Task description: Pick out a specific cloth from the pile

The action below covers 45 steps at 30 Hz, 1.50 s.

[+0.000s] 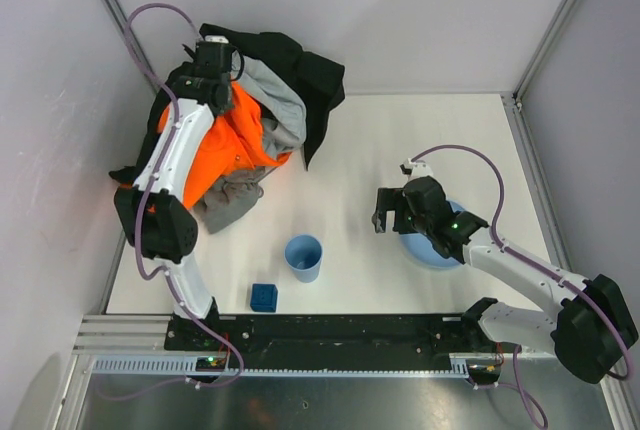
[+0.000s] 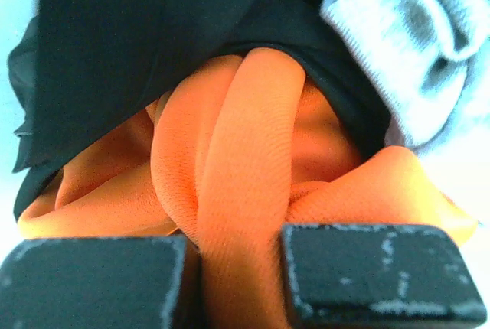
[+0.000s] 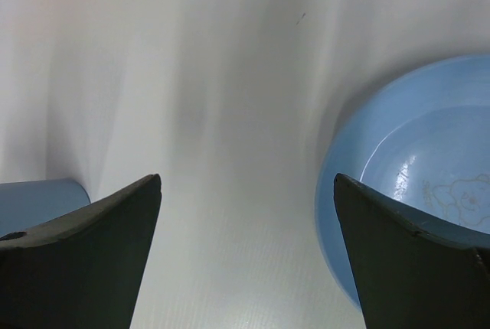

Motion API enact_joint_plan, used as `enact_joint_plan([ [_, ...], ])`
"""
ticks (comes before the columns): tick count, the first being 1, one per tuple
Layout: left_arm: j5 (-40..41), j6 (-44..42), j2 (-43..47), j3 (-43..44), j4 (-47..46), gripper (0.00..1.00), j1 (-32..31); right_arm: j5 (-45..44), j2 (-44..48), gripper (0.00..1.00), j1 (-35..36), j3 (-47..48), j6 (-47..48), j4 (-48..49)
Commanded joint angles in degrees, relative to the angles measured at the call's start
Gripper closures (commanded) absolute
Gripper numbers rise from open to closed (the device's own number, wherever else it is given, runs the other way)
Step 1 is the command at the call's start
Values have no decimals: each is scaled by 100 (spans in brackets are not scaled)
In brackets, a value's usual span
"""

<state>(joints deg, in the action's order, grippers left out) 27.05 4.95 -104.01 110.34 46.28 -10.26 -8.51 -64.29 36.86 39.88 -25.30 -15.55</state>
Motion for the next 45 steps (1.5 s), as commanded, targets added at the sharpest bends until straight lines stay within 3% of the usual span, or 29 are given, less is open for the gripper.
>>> enact_joint_plan([
  [1,46,-16,-396,416,-872,99,33,-21,96,1,-71,220,119,72],
  [21,-1275,389,-3577,1282,-392,96,78,217,-80,1,-525,215,343,87],
  [27,-1502,544,-3641,1389,42,93,149,210,93,1,-532,216,283,-74],
  [33,-1956,627,-2708,1242,46,71,156,232,260,1,-454,219,208,-143],
  [38,-2361,735,-1785,1205,54,29,156,201,296,1,-383,222,126,-168],
  [41,-2538,823,-1231,1023,57,10,156,150,297,1,-312,222,88,-220],
  [45,-2645,983,-484,600,55,1,152,47,325,1,-196,216,28,-321],
])
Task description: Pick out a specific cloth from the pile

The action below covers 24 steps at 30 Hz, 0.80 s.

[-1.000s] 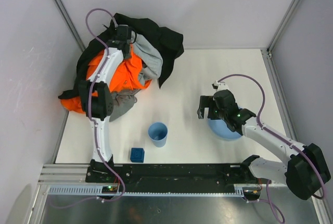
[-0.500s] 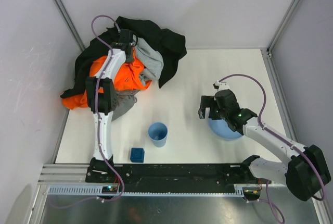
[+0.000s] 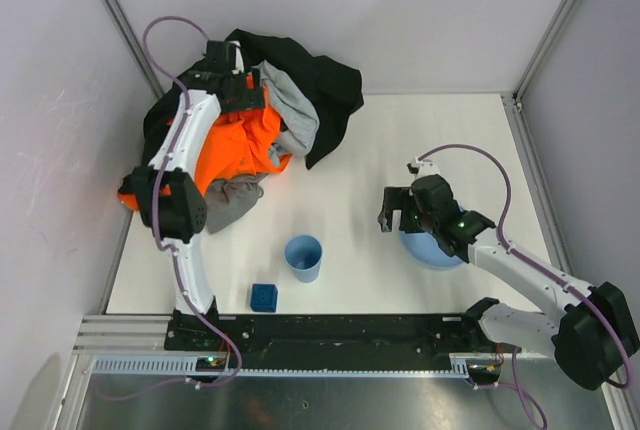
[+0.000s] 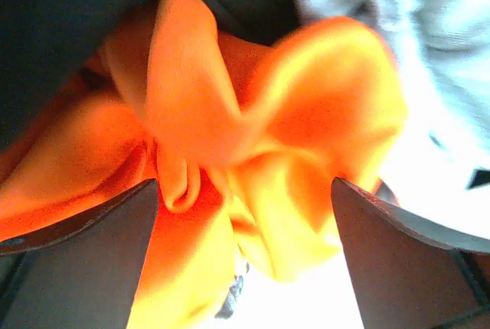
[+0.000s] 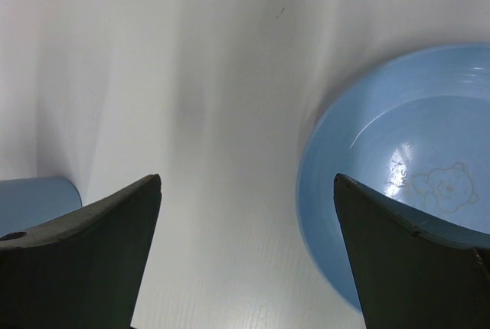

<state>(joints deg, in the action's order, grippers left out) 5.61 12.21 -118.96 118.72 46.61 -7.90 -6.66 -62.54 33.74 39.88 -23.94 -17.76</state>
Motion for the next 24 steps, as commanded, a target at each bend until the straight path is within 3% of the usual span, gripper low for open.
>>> enact_joint_plan([
  [1,-509,296,1189,-359,19,1,-82,-167,161,1,147,219,-122,-116],
  [7,-767,441,2287,-1328,12,0,-80,-208,296,1,287,97,-241,-108],
  [15,-314,461,3687,-3134,15,0,-73,-279,462,1,461,-73,-411,-143],
  [24,327,682,4300,-5043,-3,0,160,-340,638,1,625,-265,-574,-174],
])
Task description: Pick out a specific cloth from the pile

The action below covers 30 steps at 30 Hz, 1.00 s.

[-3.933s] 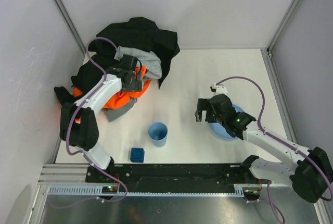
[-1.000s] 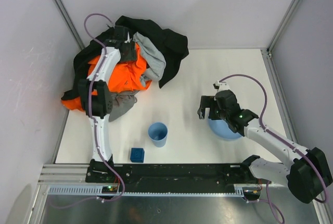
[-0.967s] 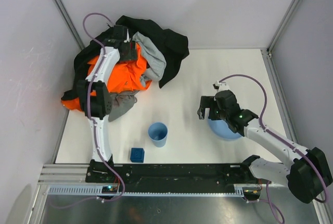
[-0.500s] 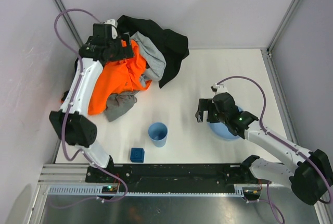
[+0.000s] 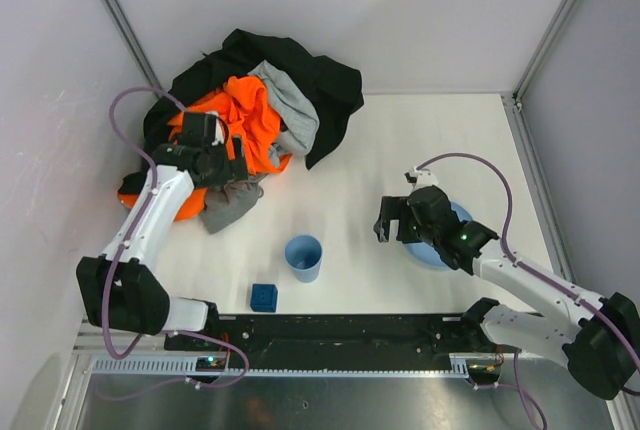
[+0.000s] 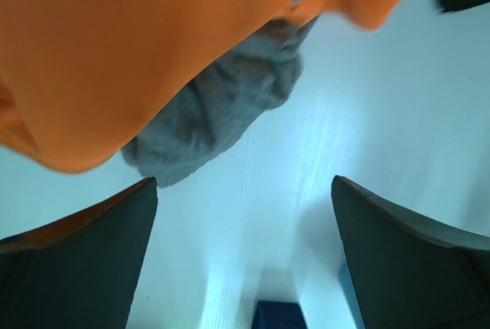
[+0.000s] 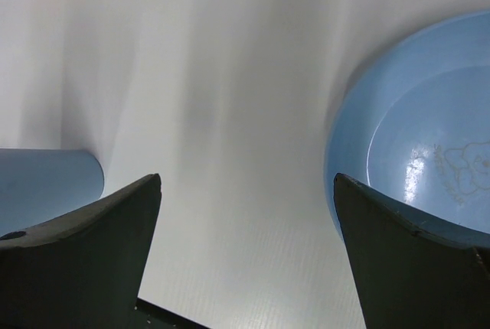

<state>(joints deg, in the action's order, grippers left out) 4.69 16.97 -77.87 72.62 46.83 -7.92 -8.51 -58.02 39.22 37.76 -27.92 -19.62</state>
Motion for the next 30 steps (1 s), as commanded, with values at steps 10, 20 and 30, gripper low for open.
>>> enact_joint_plan([
  [10,849,383,-378,-763,-265,1,854,-180,262,1,99,-220,-248,30],
  [20,1565,398,-1400,-301,-736,17,1123,-334,265,1,73,-234,-189,-72],
  [30,1331,358,-1284,-123,-936,56,1265,-250,161,1,2,-234,-93,-4],
])
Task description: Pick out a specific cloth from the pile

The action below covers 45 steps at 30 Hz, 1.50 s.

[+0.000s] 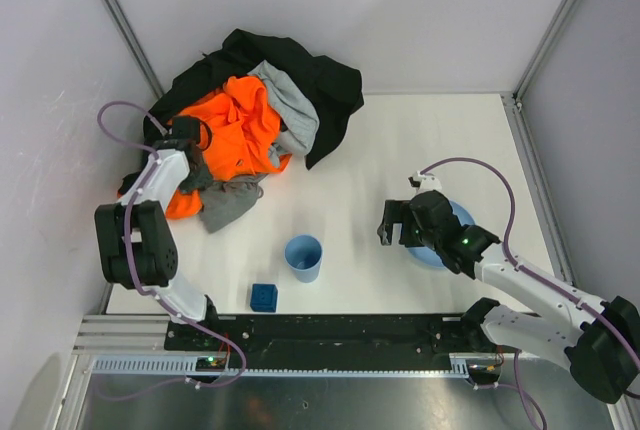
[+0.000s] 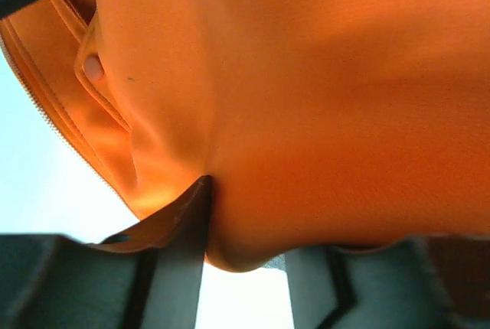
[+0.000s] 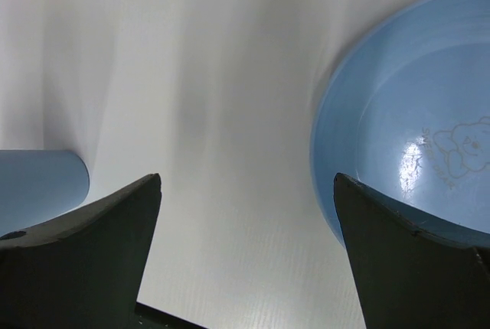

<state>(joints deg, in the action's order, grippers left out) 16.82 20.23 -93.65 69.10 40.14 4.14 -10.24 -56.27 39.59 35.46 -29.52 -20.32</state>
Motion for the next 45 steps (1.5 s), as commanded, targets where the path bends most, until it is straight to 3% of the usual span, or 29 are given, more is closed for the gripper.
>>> enact_joint_plan([
  [1,119,29,373,219,-273,62,59,-63,-32,1,-37,-4,68,91],
  [8,177,-62,955,205,-287,86,60,47,-167,1,-48,-5,79,249],
  [13,179,-95,1226,376,-279,95,60,102,-213,1,-55,-4,105,326],
  [25,-509,-310,1308,1468,-683,97,60,152,-278,0,-109,-4,118,393],
  [35,-2111,-302,1134,1525,-1944,94,21,193,-304,1,-186,-4,174,421],
  [45,-1810,-690,-64,1347,-2245,99,-349,322,-504,1,-323,-5,267,555],
])
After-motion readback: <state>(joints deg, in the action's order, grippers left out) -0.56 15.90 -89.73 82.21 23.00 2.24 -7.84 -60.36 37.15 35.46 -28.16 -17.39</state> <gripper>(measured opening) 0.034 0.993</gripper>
